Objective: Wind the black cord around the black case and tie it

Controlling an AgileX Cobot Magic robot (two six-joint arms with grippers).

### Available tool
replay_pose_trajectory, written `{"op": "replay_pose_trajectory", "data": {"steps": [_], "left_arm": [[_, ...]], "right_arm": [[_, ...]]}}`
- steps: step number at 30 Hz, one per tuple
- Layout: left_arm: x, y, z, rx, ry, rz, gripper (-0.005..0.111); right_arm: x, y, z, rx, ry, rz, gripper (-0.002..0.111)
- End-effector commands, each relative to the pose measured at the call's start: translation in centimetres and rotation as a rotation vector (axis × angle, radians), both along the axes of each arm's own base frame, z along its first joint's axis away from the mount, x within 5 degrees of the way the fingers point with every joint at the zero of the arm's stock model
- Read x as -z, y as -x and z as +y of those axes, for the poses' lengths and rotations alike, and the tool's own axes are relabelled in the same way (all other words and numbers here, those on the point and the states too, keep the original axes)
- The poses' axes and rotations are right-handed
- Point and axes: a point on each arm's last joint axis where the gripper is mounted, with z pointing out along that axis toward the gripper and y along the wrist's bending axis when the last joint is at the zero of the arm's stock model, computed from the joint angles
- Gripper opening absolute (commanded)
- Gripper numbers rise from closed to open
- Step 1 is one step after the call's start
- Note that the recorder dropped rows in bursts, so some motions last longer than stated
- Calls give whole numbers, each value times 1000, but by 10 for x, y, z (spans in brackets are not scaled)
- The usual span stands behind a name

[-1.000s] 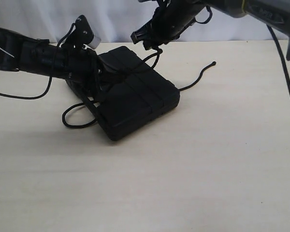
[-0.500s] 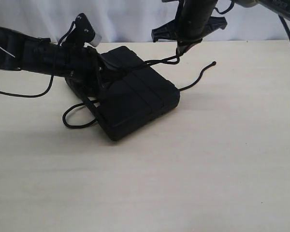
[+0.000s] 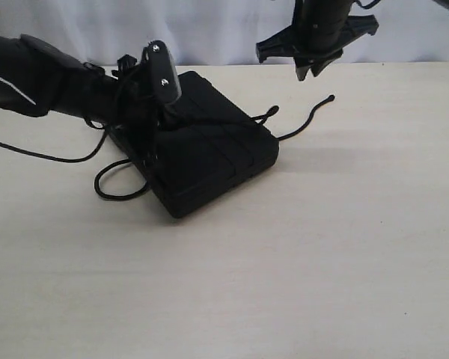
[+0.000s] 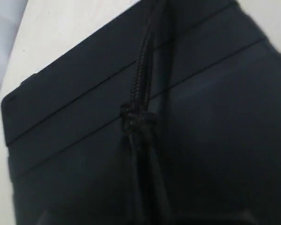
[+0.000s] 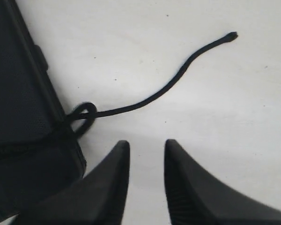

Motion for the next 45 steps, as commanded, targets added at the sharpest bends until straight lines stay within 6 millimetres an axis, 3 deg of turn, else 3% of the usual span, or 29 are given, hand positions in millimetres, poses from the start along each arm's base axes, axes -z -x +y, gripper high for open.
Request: {"op": "replay_pose_trajectory", "data": {"steps": [1, 3, 5, 9, 13, 20, 32, 38, 45], "left_arm": [[-7, 1, -25, 30, -235, -211, 0], [-11, 1, -33, 14, -288, -285, 0], [-14, 1, -39, 23, -334, -343, 0], [-17, 2, -45, 50, -384, -407, 0], [-18, 2, -45, 71, -410, -430, 0], [-11, 6, -44, 172, -510, -476, 0], [-6, 10, -38, 205, -613, -561, 0], [-5, 11, -39, 238, -628, -567, 0], [-4, 12, -39, 239, -627, -565, 0]], "right_arm": [[-18, 5, -3, 1, -21, -27, 55], [-18, 5, -3, -40, -6, -24, 64], [-17, 6, -2, -83, -10, -9, 65], [-8, 5, -3, -126, -104, 47, 55], [7, -4, -19, -75, -195, 95, 45], [32, -25, -41, -4, -352, 84, 45], [83, -47, -35, 1, -508, 78, 45], [97, -53, -28, -4, -593, 63, 45], [121, -54, -31, -31, -532, 110, 45]]}}
